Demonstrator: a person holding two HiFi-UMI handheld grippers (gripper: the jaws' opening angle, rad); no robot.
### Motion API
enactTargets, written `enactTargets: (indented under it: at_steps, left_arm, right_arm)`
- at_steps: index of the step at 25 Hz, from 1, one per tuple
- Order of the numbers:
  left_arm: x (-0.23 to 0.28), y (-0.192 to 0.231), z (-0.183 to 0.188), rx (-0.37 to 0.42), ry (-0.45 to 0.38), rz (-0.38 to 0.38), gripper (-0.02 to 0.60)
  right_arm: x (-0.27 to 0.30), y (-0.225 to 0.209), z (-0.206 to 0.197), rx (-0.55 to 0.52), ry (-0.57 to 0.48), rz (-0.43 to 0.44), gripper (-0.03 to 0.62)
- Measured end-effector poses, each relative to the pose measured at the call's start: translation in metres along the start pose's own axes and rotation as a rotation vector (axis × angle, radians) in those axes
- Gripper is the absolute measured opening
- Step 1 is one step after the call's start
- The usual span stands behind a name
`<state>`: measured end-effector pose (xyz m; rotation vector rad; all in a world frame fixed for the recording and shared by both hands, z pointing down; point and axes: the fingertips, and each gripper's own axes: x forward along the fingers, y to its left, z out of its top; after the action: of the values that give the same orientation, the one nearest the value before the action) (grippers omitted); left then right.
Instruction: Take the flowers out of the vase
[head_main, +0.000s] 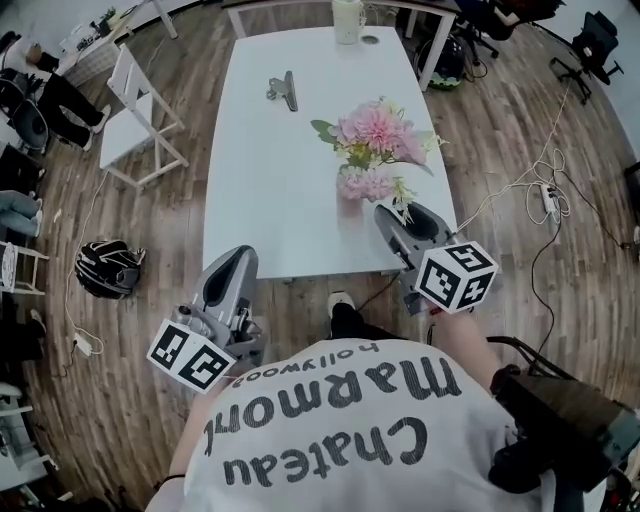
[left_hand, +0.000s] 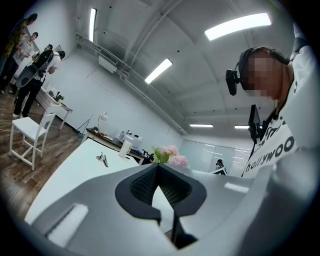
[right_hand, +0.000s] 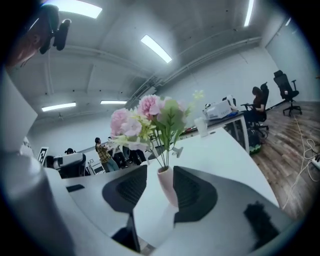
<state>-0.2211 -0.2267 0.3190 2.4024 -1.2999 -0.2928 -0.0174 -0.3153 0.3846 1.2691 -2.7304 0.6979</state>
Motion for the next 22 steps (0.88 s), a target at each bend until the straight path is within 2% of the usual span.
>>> enactTargets:
  at_steps: [5, 9, 14, 22]
  left_arm:
    - [0.027, 0.017, -0.009, -0.018, 0.058, -0.004, 0.005]
    - [0.045, 0.02, -0.026, -0.03, 0.105, -0.002, 0.005]
    - [0.059, 0.029, -0.036, -0.064, 0.154, 0.007, 0.005]
    - [0.072, 0.035, -0.041, -0.065, 0.158, 0.017, 0.005]
  right_arm:
    - [0.027, -0.015, 0.001, -0.048, -0.015, 0.071, 0.179]
    - [0.035, -0.021, 0.015, -0.083, -0.063, 0.187, 0.181]
    - [0.049, -0.007, 0.038, -0.163, -0.084, 0.323, 0.181]
    - [0.059, -0.005, 0.045, -0.165, -0.081, 0.391, 0.179]
